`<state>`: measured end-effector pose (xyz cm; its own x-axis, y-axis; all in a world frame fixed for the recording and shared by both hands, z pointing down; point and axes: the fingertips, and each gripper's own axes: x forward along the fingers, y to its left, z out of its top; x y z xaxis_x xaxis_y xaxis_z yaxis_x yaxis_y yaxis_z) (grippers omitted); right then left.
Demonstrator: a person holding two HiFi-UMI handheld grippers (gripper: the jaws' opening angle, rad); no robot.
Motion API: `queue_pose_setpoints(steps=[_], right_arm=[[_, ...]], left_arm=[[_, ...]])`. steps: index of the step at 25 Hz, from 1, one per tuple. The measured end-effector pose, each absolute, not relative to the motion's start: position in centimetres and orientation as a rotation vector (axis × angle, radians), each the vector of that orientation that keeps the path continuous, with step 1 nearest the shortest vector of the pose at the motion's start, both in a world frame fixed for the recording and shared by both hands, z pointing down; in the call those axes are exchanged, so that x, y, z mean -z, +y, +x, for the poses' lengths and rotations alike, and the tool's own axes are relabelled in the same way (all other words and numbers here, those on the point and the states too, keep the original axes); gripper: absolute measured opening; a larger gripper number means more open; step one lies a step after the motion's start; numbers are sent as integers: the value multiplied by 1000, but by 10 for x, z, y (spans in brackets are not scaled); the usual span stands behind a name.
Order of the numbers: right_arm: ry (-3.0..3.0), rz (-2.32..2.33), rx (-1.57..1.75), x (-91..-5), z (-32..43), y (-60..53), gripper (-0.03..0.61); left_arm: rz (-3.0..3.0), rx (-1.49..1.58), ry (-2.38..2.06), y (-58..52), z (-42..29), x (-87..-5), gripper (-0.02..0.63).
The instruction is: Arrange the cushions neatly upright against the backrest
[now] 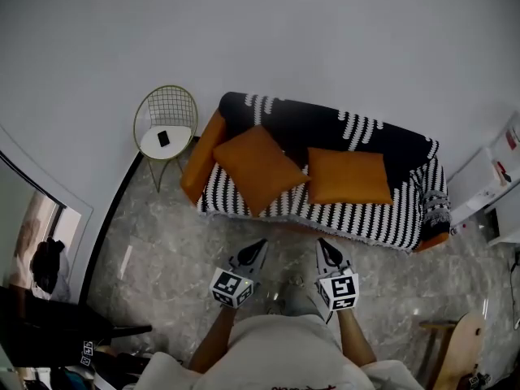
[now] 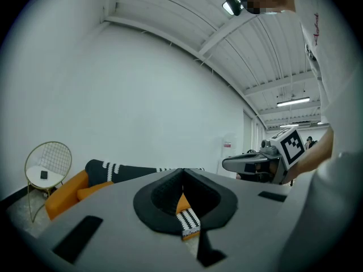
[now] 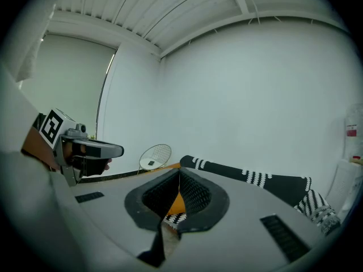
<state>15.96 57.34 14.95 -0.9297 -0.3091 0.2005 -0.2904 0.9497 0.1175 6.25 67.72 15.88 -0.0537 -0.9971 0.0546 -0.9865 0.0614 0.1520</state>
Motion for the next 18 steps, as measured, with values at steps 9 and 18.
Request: queue_pose_setpoints(steps=[9, 18], right_arm=[[-2888, 447, 121, -158, 155, 559, 29], [-2885, 398, 102, -170, 121, 526, 29]], left_arm=[[2049, 103, -2173, 665, 59, -168, 29], [1998, 93, -2199, 635, 26, -176, 29]])
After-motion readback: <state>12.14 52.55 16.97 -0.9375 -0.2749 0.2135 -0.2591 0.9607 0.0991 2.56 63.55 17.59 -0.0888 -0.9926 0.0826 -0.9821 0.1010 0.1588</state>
